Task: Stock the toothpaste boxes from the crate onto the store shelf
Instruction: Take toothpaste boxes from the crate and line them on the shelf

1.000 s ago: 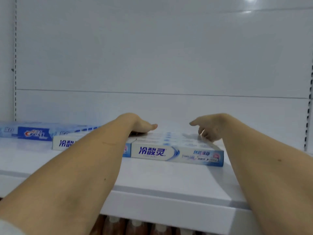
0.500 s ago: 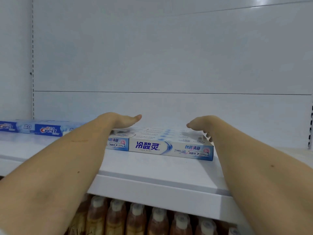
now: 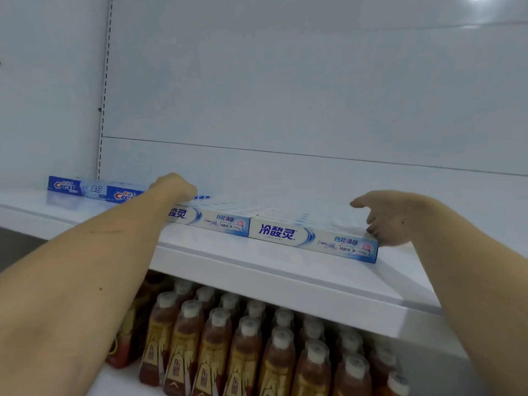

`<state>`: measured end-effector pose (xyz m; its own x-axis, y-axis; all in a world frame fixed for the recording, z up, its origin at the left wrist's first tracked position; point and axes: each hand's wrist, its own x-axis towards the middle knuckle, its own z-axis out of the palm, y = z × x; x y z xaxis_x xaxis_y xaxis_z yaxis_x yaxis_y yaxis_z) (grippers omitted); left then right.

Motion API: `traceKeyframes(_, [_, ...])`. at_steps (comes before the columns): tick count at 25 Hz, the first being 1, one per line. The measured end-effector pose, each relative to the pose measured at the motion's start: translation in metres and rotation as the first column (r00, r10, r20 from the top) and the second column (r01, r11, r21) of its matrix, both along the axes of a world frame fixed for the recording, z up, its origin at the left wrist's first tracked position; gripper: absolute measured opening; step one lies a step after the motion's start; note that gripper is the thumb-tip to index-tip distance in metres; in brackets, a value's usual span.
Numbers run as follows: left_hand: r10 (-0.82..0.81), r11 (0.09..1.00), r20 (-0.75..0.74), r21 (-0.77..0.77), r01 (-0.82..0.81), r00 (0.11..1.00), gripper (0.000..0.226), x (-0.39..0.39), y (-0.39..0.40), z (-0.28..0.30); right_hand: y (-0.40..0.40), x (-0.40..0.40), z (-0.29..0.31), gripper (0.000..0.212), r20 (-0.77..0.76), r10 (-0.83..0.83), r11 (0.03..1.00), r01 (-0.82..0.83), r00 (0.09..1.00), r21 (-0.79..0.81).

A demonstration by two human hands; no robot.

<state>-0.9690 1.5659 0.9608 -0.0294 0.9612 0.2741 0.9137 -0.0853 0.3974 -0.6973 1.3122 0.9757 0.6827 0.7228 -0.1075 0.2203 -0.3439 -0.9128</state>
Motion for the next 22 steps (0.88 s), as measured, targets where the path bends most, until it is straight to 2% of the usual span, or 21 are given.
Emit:
traceKeyframes(2, [-0.049, 0.999, -0.038, -0.021, 0.048, 0.998, 0.042, 0.003, 0.007, -0.004, 0.001, -0.011, -0.010, 0.058, -0.062, 0.028, 0.999, -0.027, 0.998, 0.025])
traceKeyframes(3, [-0.074, 0.997, -0.061, -0.019, 0.072, 0.995, 0.036, 0.006, 0.011, -0.007, 0.007, -0.007, -0.014, 0.064, -0.071, 0.009, 1.000, -0.008, 0.997, 0.008])
traceKeyframes(4, [-0.089, 0.996, -0.074, -0.018, 0.088, 0.993, 0.028, 0.008, 0.013, -0.008, 0.008, -0.011, -0.016, 0.060, -0.059, -0.016, 1.000, 0.017, 0.998, 0.017])
traceKeyframes(7, [-0.081, 0.996, -0.022, -0.039, 0.081, 0.996, 0.018, 0.006, 0.017, -0.010, 0.017, -0.009, -0.017, 0.059, -0.051, -0.075, 0.996, 0.077, 0.996, 0.047])
traceKeyframes(11, [-0.112, 0.992, 0.096, -0.051, 0.117, 0.989, 0.033, 0.005, 0.020, -0.015, 0.020, -0.005, -0.018, 0.068, -0.054, -0.083, 0.995, 0.086, 0.995, 0.057])
traceKeyframes(14, [-0.036, 0.997, 0.218, -0.058, 0.050, 0.975, 0.053, 0.002, 0.011, -0.017, 0.019, -0.004, -0.016, 0.067, -0.035, -0.039, 0.998, 0.041, 0.999, 0.042])
traceKeyframes(16, [0.014, 1.000, 0.183, 0.021, -0.018, 0.983, 0.060, -0.001, -0.002, -0.014, 0.014, -0.010, -0.012, 0.058, 0.109, -0.041, 0.999, 0.039, 0.993, 0.019])
traceKeyframes(18, [-0.021, 0.994, 0.091, 0.106, 0.011, 0.996, 0.062, -0.006, -0.023, -0.010, 0.011, -0.017, -0.009, 0.049, 0.349, -0.076, 0.996, 0.059, 0.934, 0.059])
traceKeyframes(22, [-0.169, 0.985, -0.026, 0.021, 0.170, 0.985, 0.076, -0.024, -0.064, -0.002, -0.004, -0.059, -0.007, 0.054, 0.619, 0.071, 0.993, -0.112, 0.782, 0.027])
